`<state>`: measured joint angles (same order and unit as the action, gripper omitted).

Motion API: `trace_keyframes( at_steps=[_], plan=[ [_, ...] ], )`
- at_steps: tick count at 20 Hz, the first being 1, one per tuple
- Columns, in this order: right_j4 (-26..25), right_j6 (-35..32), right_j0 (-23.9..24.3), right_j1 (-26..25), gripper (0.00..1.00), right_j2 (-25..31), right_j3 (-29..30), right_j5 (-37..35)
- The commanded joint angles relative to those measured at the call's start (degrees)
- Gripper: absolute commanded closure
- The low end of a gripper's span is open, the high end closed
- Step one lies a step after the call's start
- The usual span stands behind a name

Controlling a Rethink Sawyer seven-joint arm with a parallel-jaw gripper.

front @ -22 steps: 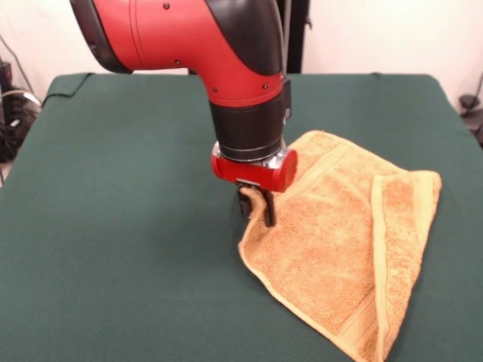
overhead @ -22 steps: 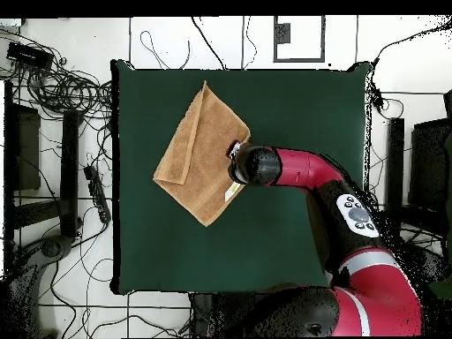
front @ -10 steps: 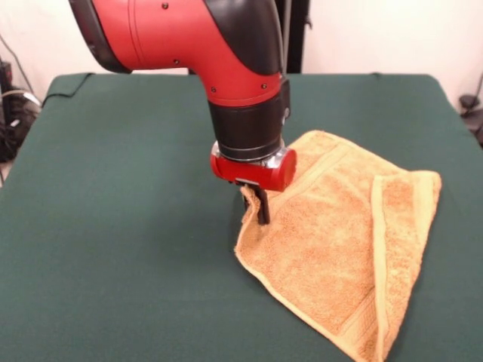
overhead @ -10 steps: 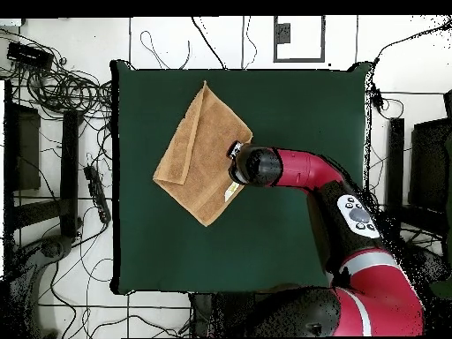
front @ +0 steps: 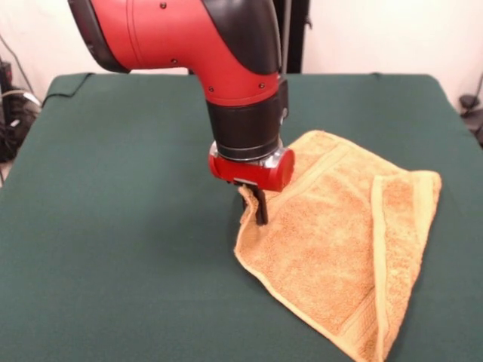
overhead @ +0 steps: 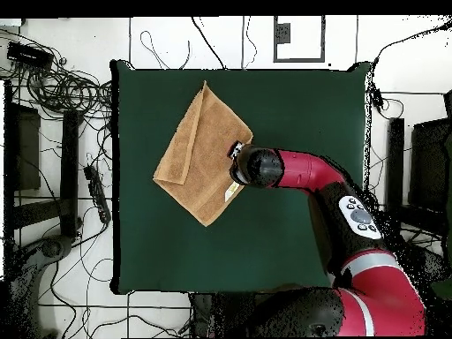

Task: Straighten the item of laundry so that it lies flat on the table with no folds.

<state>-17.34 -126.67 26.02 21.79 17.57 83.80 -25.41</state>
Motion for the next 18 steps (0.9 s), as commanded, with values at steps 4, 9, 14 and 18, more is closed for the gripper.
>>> trace_keyframes(
  at_steps=[4, 9, 14, 18],
  plan=[
    [-3.9, 2.4, 1.0, -1.1, 1.0, 1.4, 6.7, 2.8],
    [-5.1, 3.8, 2.6, -0.6, 1.0, 1.7, 8.0, 3.4],
    [-6.7, 4.2, 4.3, -0.6, 1.0, 2.3, 8.9, 4.1],
    [-7.9, 4.4, 5.3, -0.6, 1.0, 2.8, 9.3, 4.3]
  ],
)
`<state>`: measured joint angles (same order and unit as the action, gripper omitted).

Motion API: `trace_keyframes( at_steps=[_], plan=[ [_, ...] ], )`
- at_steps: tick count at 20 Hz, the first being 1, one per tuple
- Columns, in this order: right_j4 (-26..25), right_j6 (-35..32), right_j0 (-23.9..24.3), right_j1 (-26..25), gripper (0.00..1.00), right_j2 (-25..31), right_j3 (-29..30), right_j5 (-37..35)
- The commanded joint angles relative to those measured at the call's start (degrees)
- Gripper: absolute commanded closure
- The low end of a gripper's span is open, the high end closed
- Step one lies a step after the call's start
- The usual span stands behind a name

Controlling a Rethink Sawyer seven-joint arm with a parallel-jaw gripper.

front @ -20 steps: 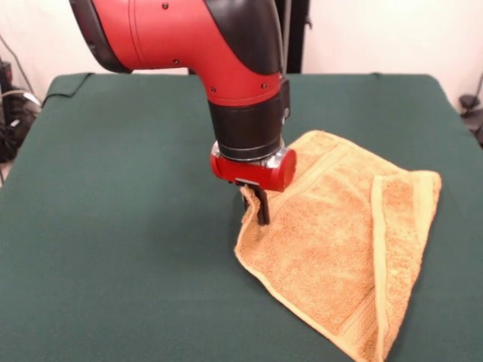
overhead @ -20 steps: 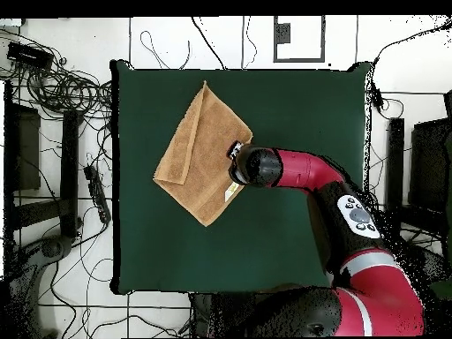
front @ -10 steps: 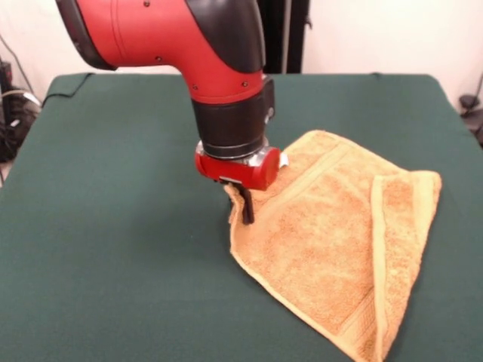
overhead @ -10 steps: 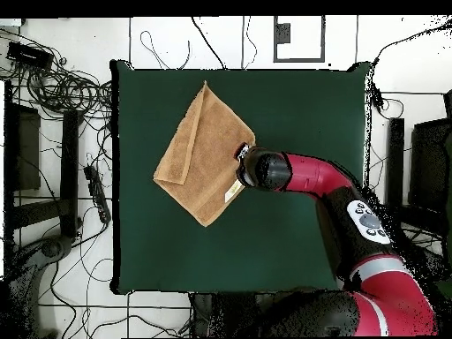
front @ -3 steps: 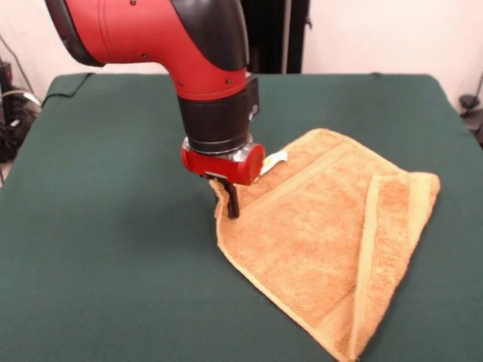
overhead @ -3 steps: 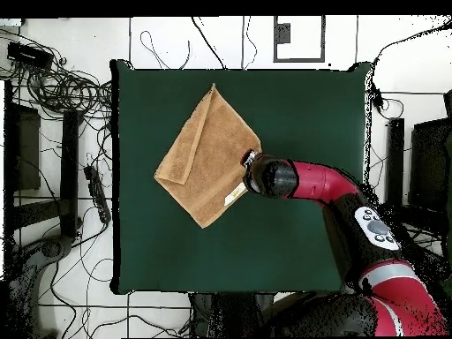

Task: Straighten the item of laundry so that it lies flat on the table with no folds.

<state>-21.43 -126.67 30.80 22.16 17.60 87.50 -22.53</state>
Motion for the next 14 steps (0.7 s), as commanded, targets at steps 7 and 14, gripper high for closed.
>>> trace_keyframes(
  at_steps=[7, 14],
  plan=[
    [-5.4, 5.5, 2.4, -1.5, 1.0, 3.3, 6.0, 2.0],
    [-7.4, 8.0, 5.6, -2.0, 1.0, 4.8, 6.8, 2.3]
  ],
)
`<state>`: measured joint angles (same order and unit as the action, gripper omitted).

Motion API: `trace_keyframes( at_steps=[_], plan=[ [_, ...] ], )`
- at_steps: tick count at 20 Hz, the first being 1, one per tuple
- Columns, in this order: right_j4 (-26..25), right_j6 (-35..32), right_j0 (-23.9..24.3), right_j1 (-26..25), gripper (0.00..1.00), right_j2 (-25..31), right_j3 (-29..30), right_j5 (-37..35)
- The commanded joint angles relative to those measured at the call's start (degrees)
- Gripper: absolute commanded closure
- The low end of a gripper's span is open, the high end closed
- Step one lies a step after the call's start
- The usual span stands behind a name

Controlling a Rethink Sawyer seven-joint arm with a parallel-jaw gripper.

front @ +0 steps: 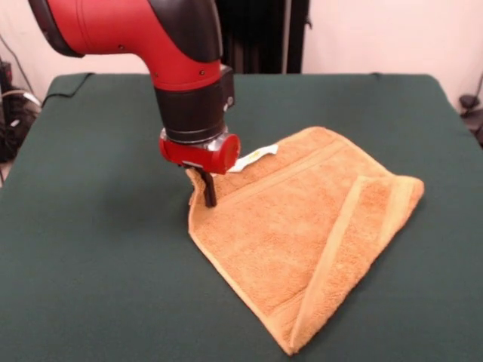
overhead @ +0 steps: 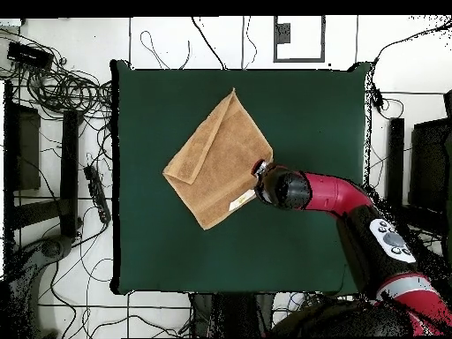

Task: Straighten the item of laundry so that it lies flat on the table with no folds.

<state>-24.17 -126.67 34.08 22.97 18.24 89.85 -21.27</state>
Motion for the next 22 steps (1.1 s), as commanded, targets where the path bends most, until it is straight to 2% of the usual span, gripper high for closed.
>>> trace_keyframes(
  at_steps=[1, 10, 22],
  plan=[
    [-5.0, 8.6, 3.0, -3.0, 1.0, 4.7, 4.6, 0.9],
    [-8.6, 12.6, 8.9, -5.7, 1.0, 8.8, 4.0, -0.2],
    [-12.7, 14.9, 13.9, -7.7, 1.0, 12.4, 3.0, -3.2]
  ],
)
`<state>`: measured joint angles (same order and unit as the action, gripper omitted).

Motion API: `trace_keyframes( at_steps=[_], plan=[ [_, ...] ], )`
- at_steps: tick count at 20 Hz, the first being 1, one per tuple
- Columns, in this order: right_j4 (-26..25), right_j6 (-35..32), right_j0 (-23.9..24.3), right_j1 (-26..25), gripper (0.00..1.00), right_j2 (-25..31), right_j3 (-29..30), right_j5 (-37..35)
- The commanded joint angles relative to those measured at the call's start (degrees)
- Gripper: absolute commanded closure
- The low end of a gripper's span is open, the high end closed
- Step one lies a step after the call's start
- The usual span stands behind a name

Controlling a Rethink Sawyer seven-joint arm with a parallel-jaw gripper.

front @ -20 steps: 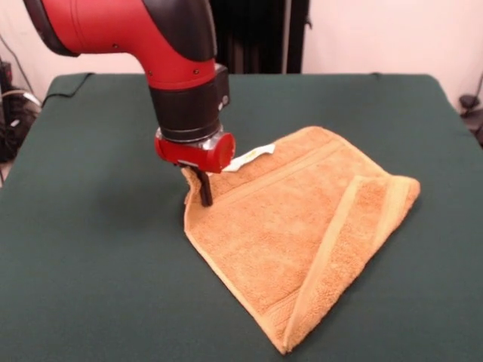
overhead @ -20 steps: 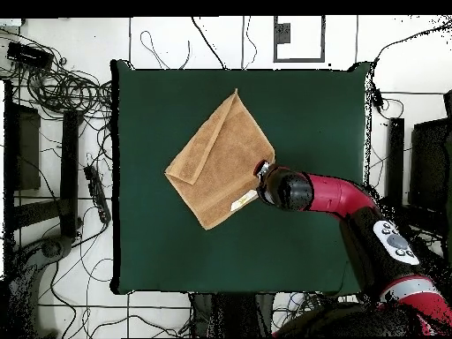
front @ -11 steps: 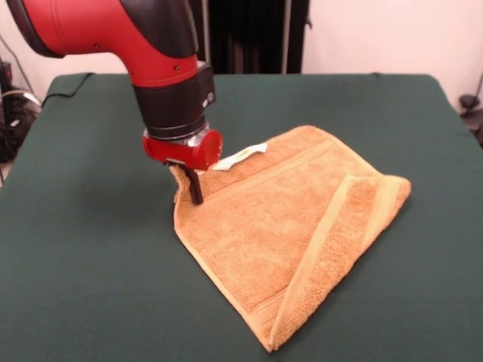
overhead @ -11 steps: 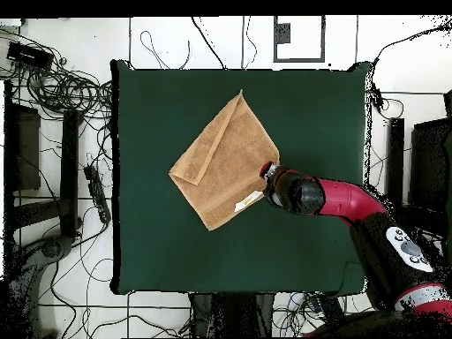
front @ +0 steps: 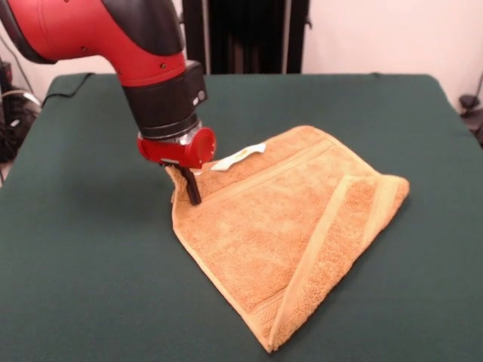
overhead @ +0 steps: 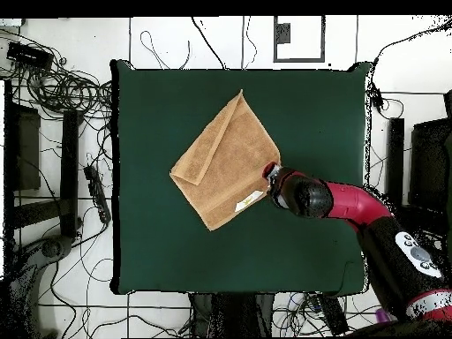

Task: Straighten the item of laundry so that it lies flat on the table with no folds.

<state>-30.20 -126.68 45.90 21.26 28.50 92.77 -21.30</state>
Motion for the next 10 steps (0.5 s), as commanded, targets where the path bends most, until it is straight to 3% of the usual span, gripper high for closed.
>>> trace_keyframes(
  at_steps=[1, 10],
  plan=[
    [-7.0, 14.8, 2.2, -6.1, 1.0, 2.3, 0.1, -3.2],
    [-8.2, 14.7, 3.0, -5.8, 1.0, 3.3, -0.4, -4.9]
  ],
)
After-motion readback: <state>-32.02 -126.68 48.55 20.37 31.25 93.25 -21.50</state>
